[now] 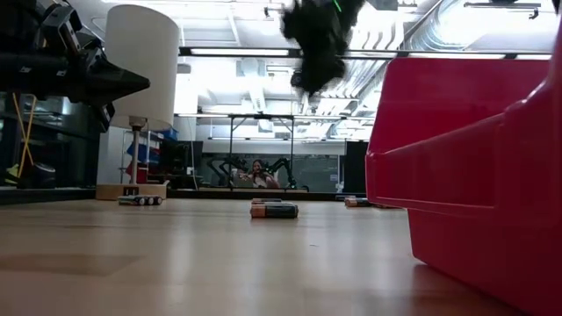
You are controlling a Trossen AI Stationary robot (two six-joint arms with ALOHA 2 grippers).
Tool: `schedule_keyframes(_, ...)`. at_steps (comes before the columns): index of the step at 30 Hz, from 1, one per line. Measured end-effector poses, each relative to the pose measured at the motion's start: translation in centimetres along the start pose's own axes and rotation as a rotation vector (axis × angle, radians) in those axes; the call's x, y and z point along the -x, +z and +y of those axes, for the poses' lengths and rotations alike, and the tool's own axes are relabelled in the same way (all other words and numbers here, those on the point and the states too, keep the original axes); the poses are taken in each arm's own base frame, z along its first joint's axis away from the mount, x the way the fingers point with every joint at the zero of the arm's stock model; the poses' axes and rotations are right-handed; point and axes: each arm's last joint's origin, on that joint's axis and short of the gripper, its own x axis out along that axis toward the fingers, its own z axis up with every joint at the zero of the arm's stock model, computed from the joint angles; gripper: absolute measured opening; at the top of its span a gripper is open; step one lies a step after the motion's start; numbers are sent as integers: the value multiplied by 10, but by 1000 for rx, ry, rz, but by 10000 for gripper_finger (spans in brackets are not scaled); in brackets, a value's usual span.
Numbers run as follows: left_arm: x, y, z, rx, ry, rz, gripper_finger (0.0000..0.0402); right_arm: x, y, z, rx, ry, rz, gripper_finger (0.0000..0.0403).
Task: Sort batteries
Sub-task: Put the black-brown battery into the right red bin
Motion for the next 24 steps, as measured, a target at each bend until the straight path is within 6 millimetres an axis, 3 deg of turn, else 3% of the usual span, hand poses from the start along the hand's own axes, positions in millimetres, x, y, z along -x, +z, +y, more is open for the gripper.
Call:
schedule_keyframes(5, 0, 0, 0, 0, 0, 0, 0, -26, -50, -83, -218, -91, 142, 220)
schedule_keyframes(9, 0, 0, 0, 0, 0, 0, 0, -40, -66, -116, -151, -69, 181, 220)
schedule_keyframes(12, 0, 0, 0, 0, 0, 0, 0, -48, -65, -126, -13, -65, 141, 220)
schedule_keyframes(18, 0, 0, 0, 0, 0, 0, 0, -68, -64, -128, 396, -34, 170, 220)
schedule_keyframes(24, 0, 0, 0, 0, 0, 0, 0, -87, -64, -134, 490, 8, 171, 220)
